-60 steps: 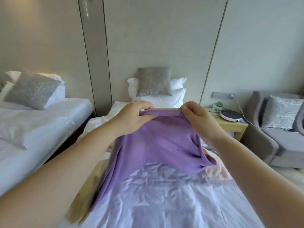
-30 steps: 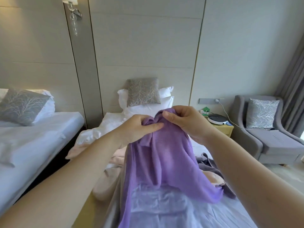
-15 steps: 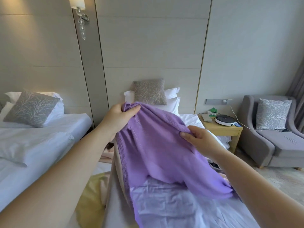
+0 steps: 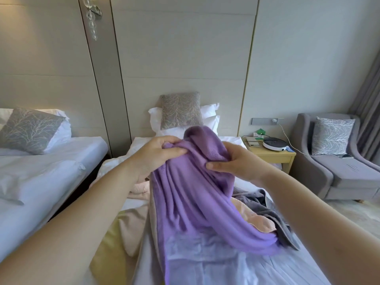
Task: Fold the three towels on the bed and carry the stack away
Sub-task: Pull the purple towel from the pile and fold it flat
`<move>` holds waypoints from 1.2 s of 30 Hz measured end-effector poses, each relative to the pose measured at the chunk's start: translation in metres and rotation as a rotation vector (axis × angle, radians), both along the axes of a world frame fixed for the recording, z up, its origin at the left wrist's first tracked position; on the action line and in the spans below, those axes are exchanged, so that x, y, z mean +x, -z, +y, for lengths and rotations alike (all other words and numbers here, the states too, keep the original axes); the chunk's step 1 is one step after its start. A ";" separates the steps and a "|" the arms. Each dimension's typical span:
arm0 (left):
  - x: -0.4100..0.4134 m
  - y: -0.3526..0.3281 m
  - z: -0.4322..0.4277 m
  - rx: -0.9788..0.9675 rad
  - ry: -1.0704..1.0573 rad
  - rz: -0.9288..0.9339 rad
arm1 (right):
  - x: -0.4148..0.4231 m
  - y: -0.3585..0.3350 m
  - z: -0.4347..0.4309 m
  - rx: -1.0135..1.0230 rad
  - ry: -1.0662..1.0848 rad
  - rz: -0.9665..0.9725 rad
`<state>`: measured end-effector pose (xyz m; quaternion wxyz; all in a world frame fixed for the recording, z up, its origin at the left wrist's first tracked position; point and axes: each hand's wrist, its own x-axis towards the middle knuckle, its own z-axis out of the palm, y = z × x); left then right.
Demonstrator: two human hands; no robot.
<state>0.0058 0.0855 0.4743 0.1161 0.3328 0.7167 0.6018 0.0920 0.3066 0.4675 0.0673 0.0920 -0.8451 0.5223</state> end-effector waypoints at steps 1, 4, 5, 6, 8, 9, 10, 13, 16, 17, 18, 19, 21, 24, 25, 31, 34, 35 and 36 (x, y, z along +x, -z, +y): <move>-0.002 -0.001 -0.005 0.054 -0.023 -0.011 | 0.000 0.009 0.005 0.078 0.015 -0.054; -0.010 -0.011 -0.017 0.255 -0.182 -0.035 | 0.003 0.027 0.009 0.264 0.004 -0.152; -0.014 -0.015 -0.021 0.311 -0.256 -0.035 | 0.003 0.029 0.008 0.255 0.000 -0.140; -0.017 -0.018 -0.026 0.327 -0.338 -0.019 | 0.005 0.027 0.006 0.209 0.005 -0.123; -0.026 -0.021 -0.036 0.269 -0.494 0.052 | 0.003 0.013 0.004 0.074 0.049 -0.026; -0.032 -0.021 -0.042 0.231 -0.550 0.077 | 0.000 0.003 0.003 0.033 0.102 0.071; -0.037 -0.020 -0.046 0.193 -0.578 0.078 | -0.003 -0.010 0.002 0.030 0.179 0.189; -0.046 -0.012 -0.055 -0.023 -0.561 0.048 | -0.008 -0.039 0.003 0.145 0.368 0.411; -0.051 0.006 -0.061 -0.138 -0.591 0.047 | -0.010 -0.026 -0.001 0.319 0.359 0.291; -0.051 0.012 -0.062 -0.124 -0.605 0.040 | -0.010 -0.015 -0.002 0.347 0.353 0.226; -0.051 0.018 -0.062 -0.116 -0.618 0.042 | -0.010 -0.004 -0.002 0.363 0.349 0.168; -0.051 0.022 -0.062 -0.129 -0.634 0.066 | -0.009 0.006 -0.003 0.372 0.341 0.117; -0.054 0.026 -0.064 -0.230 -0.661 0.161 | -0.008 0.018 -0.006 0.391 0.319 0.069; -0.055 0.029 -0.068 -0.679 -0.743 0.341 | -0.007 0.018 -0.012 0.402 0.272 0.083; -0.055 0.030 -0.070 -0.844 -0.792 0.411 | -0.007 0.016 -0.014 0.402 0.245 0.079; -0.056 0.047 -0.083 -0.639 -0.790 0.168 | -0.005 0.024 -0.026 0.433 0.032 0.023; -0.041 0.044 -0.072 -0.041 -0.598 -0.254 | -0.008 0.036 -0.036 0.435 -0.142 -0.085; -0.035 0.038 -0.068 0.094 -0.520 -0.286 | -0.008 0.037 -0.040 0.419 -0.215 -0.159; -0.028 0.031 -0.066 0.210 -0.419 -0.301 | -0.009 0.037 -0.043 0.389 -0.265 -0.235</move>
